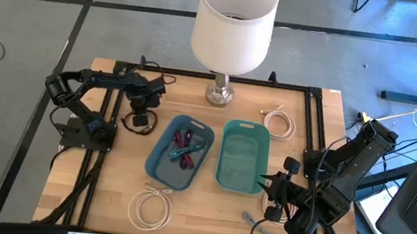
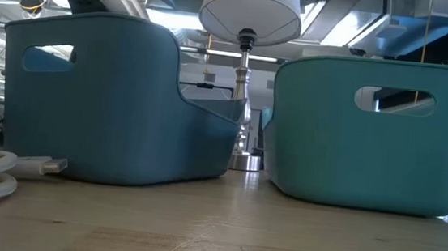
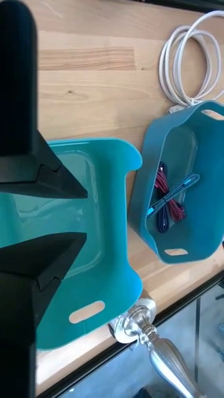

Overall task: Pick and place items into bin
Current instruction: Put the black charger cable into the green bin

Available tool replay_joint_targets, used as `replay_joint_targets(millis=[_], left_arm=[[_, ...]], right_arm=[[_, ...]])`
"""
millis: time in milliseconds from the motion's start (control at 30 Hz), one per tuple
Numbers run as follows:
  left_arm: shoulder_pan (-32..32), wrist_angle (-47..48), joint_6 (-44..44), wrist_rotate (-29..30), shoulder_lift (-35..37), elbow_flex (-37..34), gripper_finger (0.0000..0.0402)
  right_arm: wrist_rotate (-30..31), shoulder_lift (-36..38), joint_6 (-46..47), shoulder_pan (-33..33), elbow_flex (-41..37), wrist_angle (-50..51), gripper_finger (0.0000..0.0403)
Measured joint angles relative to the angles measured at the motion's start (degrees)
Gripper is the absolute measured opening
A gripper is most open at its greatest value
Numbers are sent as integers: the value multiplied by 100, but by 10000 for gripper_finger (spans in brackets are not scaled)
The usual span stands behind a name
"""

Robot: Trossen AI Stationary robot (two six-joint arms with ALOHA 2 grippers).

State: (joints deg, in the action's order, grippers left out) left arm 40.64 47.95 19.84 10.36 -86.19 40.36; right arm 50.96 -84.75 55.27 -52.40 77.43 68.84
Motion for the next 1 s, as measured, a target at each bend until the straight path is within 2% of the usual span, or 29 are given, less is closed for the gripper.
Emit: replay_joint_targets(millis=[200,333,433,633,733,833,1000], left_arm=[[-4,452,30,90,19,217,4],[-45,1195,51,589,232,361,4],[-114,1796,-78,982,646,534,3],[-287,2600,-401,955,2054,1174,3],[-503,2707,-693,621,2855,1702,2],[-788,2584,-1035,-55,3551,2235,2],[-1467,1494,-1653,-1282,4526,2652,2]], right_arm=[[0,0,0,0,0,0,102],[-2,2,0,0,0,2,102],[-2,2,0,0,1,2,102],[0,2,2,-1,-1,3,102],[-2,2,0,-2,-1,2,102],[0,2,-8,-1,-1,2,102],[8,2,-22,0,-1,0,102]])
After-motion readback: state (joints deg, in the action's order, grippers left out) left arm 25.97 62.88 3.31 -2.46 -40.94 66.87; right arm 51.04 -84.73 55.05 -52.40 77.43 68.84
